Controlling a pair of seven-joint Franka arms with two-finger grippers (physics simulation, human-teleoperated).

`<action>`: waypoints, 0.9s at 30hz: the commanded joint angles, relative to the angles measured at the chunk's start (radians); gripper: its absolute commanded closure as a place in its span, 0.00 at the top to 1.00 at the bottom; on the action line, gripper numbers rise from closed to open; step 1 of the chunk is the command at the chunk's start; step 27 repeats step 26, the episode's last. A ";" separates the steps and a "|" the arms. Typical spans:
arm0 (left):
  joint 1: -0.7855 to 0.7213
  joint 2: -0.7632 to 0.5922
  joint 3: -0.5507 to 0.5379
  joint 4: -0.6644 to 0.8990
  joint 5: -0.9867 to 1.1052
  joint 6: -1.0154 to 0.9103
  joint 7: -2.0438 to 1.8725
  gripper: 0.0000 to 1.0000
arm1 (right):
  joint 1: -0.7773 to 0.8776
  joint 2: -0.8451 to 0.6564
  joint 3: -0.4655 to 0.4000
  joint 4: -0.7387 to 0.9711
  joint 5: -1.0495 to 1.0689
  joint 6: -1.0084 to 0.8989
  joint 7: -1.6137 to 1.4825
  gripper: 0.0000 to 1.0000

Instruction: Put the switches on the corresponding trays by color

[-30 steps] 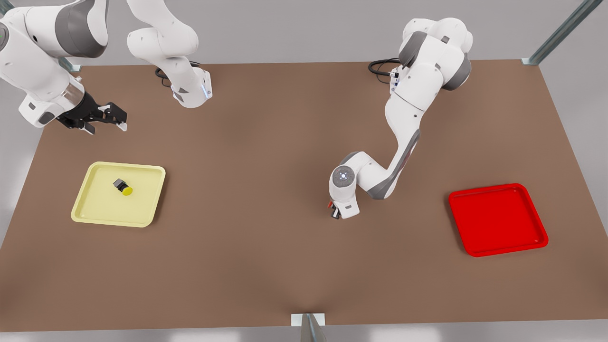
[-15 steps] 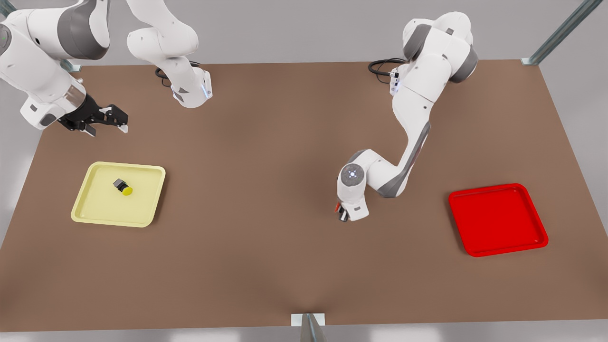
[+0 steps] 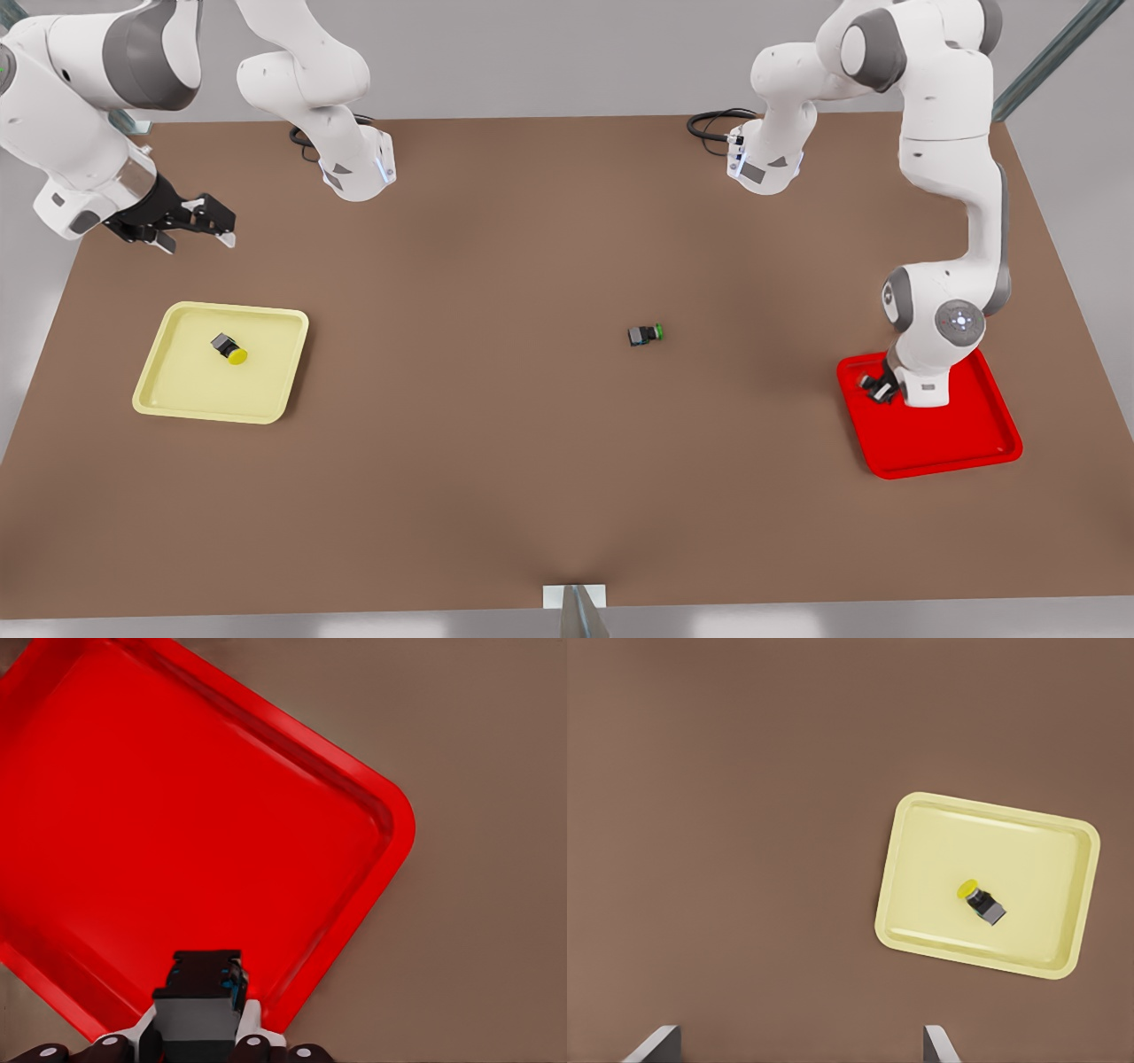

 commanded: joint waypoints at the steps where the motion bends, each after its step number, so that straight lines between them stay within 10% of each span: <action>1: 0.014 0.001 0.000 0.000 -0.039 0.006 0.023 0.54 | 0.000 0.000 -0.001 0.000 0.000 -0.002 0.000 1.00; 2: 0.060 0.013 0.000 0.005 -0.036 0.027 0.088 0.63 | 0.000 -0.002 -0.002 0.006 0.000 -0.002 0.000 1.00; 3: 0.075 0.015 -0.006 0.018 -0.033 0.024 0.095 1.00 | 0.000 -0.003 -0.002 0.004 0.000 -0.003 0.000 1.00; 12: 0.071 -0.177 -0.321 0.318 0.012 -0.425 0.299 0.99 | 0.000 -0.014 0.002 0.001 -0.003 -0.015 -0.005 1.00; 16: -0.048 -0.392 -0.192 0.574 -0.191 -1.140 0.756 1.00 | 0.000 -0.015 -0.001 0.000 -0.003 -0.011 -0.005 1.00; 18: -0.068 -0.496 -0.187 0.373 -0.159 -1.001 0.752 1.00 | 0.000 -0.015 0.000 -0.005 -0.003 -0.011 -0.005 1.00; 27: -0.088 -0.406 -0.192 0.500 -0.157 -1.062 0.730 1.00 | 0.002 -0.022 0.000 -0.025 -0.002 -0.006 -0.005 1.00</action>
